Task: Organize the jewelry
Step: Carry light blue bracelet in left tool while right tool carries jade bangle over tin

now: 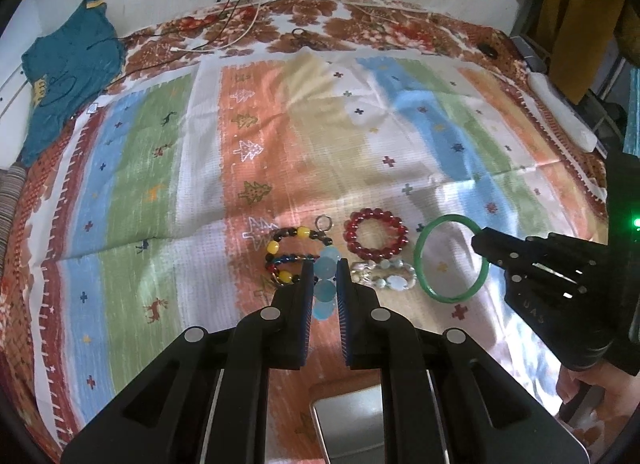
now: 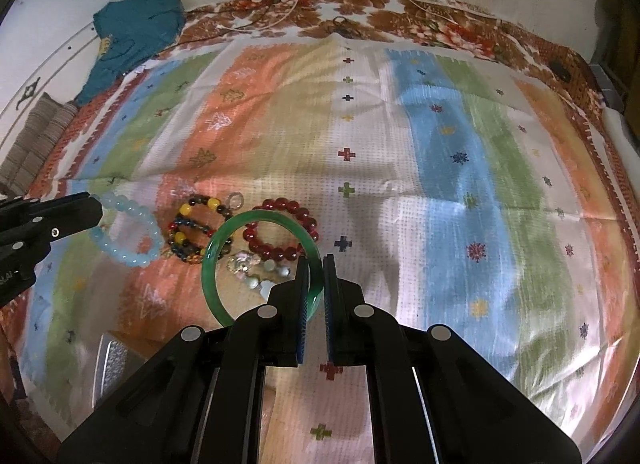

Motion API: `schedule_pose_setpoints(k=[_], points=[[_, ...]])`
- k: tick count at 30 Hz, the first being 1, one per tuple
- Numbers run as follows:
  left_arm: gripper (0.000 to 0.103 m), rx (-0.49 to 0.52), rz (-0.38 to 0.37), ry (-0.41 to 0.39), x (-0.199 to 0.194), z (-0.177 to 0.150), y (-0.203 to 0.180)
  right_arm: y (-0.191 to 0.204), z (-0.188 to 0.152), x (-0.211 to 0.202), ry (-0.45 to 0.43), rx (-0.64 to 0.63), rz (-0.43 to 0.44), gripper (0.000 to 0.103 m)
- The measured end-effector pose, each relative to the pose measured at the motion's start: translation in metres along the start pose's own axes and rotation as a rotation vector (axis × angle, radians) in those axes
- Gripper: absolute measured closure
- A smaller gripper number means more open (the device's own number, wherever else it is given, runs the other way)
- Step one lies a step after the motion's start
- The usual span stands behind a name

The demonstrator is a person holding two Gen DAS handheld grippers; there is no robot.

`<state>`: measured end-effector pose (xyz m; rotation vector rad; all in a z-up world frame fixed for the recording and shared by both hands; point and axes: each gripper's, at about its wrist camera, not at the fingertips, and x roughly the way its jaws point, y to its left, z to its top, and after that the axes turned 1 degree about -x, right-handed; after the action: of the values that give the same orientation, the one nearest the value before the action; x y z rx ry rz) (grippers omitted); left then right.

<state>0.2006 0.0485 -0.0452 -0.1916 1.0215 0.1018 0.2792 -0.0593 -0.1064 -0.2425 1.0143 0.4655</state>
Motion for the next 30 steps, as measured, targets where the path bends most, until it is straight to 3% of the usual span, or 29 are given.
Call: schedule_pose_setpoints(k=[30], points=[[0.092,0.017,-0.071,-0.091,-0.065,-0.039,-0.011,0.021,-0.038,-0.056,-0.066,-0.031,0.044,0.095]])
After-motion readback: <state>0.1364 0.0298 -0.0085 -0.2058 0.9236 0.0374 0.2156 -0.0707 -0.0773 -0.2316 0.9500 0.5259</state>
